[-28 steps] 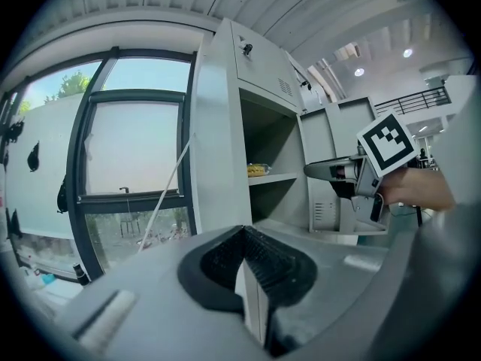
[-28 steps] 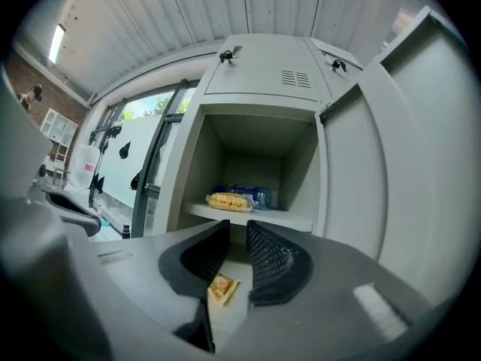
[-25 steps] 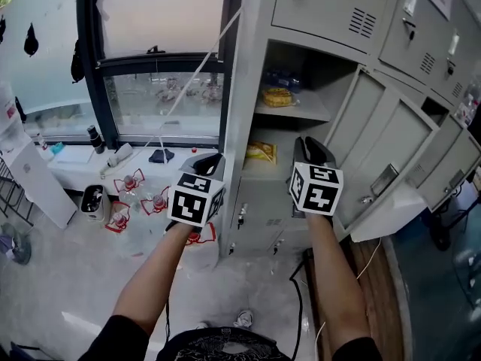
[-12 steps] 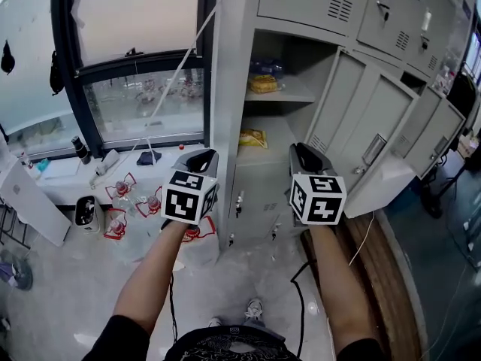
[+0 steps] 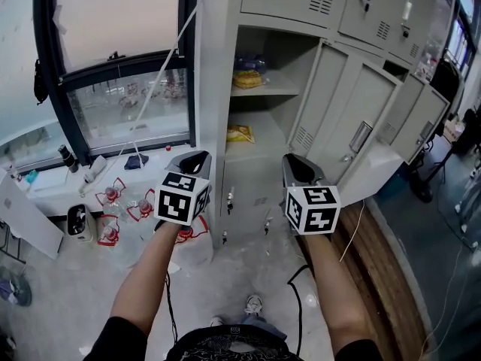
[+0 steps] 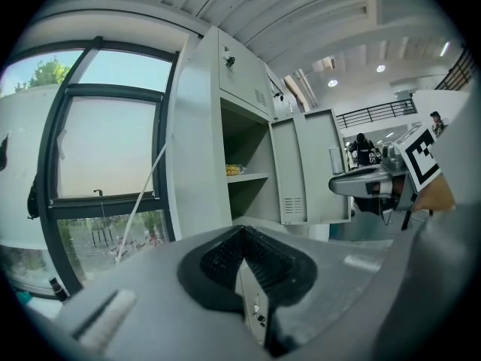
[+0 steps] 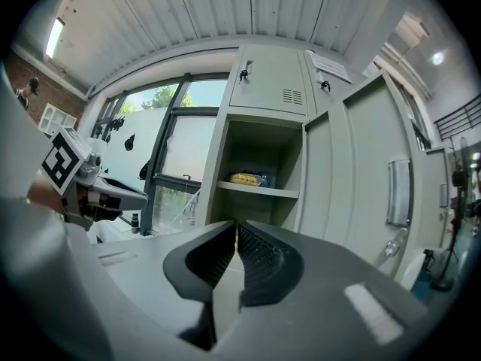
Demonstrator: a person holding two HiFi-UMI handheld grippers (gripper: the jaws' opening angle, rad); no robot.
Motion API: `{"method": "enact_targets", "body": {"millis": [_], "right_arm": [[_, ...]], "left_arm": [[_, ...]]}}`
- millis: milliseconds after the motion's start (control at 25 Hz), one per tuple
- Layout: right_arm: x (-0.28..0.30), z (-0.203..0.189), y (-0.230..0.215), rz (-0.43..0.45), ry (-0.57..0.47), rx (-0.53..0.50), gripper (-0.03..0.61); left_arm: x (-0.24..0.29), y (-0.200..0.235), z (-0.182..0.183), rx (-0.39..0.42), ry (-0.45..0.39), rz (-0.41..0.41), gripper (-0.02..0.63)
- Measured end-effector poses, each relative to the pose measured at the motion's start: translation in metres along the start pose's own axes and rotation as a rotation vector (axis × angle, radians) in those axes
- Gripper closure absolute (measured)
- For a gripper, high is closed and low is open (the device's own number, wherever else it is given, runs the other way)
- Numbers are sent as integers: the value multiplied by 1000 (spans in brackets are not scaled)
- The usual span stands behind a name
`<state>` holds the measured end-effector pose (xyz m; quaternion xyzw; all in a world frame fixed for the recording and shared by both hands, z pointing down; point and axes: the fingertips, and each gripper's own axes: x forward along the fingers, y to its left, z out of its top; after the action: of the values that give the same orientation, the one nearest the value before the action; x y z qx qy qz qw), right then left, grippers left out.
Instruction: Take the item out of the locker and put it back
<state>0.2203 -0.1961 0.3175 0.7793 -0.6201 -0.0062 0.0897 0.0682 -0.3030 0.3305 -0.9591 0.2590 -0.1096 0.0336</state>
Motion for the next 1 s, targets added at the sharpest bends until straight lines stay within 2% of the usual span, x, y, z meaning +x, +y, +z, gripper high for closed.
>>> {"method": "enact_targets", "body": {"millis": [1000], "right_arm": [[-11, 1, 19, 14, -22, 21, 554]], "left_arm": [[-14, 8, -1, 5, -9, 1, 606]]}}
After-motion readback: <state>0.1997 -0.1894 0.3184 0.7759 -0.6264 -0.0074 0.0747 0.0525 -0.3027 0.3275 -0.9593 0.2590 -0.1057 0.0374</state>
